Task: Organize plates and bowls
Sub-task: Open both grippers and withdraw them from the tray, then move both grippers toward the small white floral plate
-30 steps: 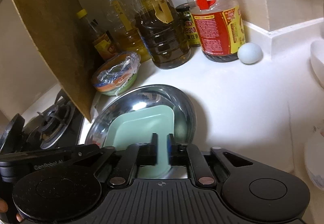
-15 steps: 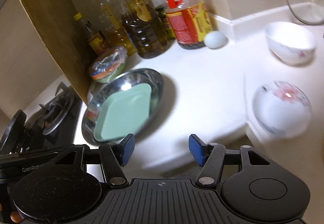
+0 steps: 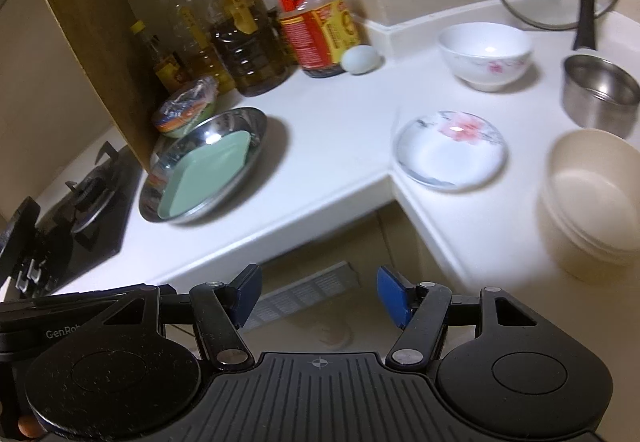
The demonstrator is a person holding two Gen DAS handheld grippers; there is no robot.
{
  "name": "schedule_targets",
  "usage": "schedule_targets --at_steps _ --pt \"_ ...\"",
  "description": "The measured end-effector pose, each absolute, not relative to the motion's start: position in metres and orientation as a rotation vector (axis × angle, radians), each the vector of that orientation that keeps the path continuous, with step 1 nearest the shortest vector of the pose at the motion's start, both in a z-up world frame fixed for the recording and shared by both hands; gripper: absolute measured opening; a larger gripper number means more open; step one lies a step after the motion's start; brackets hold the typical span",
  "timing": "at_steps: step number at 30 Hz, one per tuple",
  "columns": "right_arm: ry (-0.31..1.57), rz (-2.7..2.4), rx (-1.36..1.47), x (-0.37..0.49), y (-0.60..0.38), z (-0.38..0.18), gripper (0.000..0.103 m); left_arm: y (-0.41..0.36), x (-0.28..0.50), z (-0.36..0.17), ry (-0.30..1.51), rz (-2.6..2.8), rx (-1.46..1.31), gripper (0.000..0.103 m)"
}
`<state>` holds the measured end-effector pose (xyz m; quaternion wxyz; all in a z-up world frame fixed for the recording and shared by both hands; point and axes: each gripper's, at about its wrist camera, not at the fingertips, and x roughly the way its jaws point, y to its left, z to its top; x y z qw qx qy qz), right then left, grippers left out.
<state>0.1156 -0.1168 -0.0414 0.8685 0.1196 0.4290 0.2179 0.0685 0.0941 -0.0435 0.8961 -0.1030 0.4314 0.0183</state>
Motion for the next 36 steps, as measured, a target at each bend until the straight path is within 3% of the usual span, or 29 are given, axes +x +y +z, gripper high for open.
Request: schedule_targets --at_steps 20,36 --pt "0.906 0.332 0.308 0.078 -0.19 -0.044 0.064 0.031 0.052 -0.054 0.925 -0.046 -0.171 0.03" --pt "0.827 0.221 0.377 0.109 -0.185 -0.041 0.064 0.023 0.117 -0.05 0.914 -0.196 -0.057 0.03"
